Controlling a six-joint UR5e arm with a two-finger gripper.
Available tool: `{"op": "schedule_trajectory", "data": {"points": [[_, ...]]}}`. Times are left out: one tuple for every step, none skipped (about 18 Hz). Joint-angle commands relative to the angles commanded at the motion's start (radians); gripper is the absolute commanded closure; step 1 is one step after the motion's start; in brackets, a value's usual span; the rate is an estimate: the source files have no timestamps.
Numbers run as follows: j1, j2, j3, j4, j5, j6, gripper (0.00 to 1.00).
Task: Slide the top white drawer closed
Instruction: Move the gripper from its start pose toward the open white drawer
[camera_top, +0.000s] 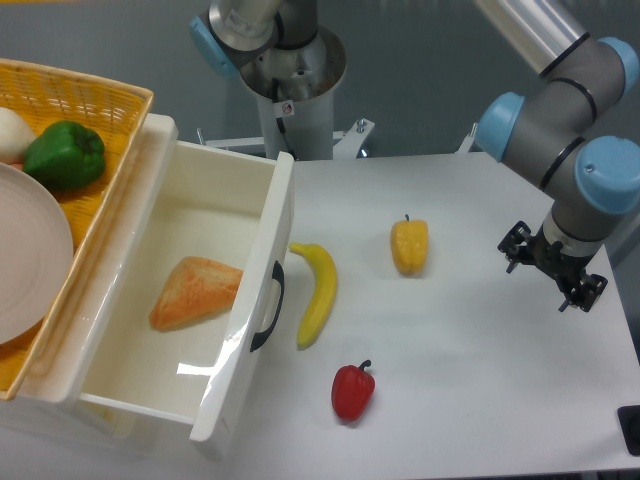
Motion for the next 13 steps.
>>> {"op": "schedule_trajectory", "data": {"points": [[0.000, 0.002, -0.003, 0.002, 0.000, 0.000, 0.00], [0.000, 0.002, -0.005, 0.005, 0.000, 0.000, 0.00], [0.000, 0.002, -0.005, 0.005, 0.000, 0.000, 0.00], [-0.002, 0.002, -0.006, 0.005, 0.000, -0.002, 0.00], [-0.002, 0.003, -0.012, 0.005, 0.000, -0.009, 0.00], [-0.002, 0.006, -0.023, 0.006, -0.006, -0.011, 0.00], [-0.002, 0.008, -0.044, 0.012, -0.033, -0.011, 0.00], [0.003, 0.012, -0.073, 0.041, -0.072, -0.014, 0.00], [0.015, 0.023, -0.106, 0.079, -0.095, -0.014, 0.00], [0.029, 0.035, -0.138, 0.118, -0.101, -0.014, 0.00], [0.031, 0.040, -0.158, 0.141, -0.103, -0.023, 0.00], [0.031, 0.043, -0.164, 0.150, -0.107, -0.066, 0.00], [0.032, 0.044, -0.164, 0.152, -0.126, -0.121, 0.00]]}}
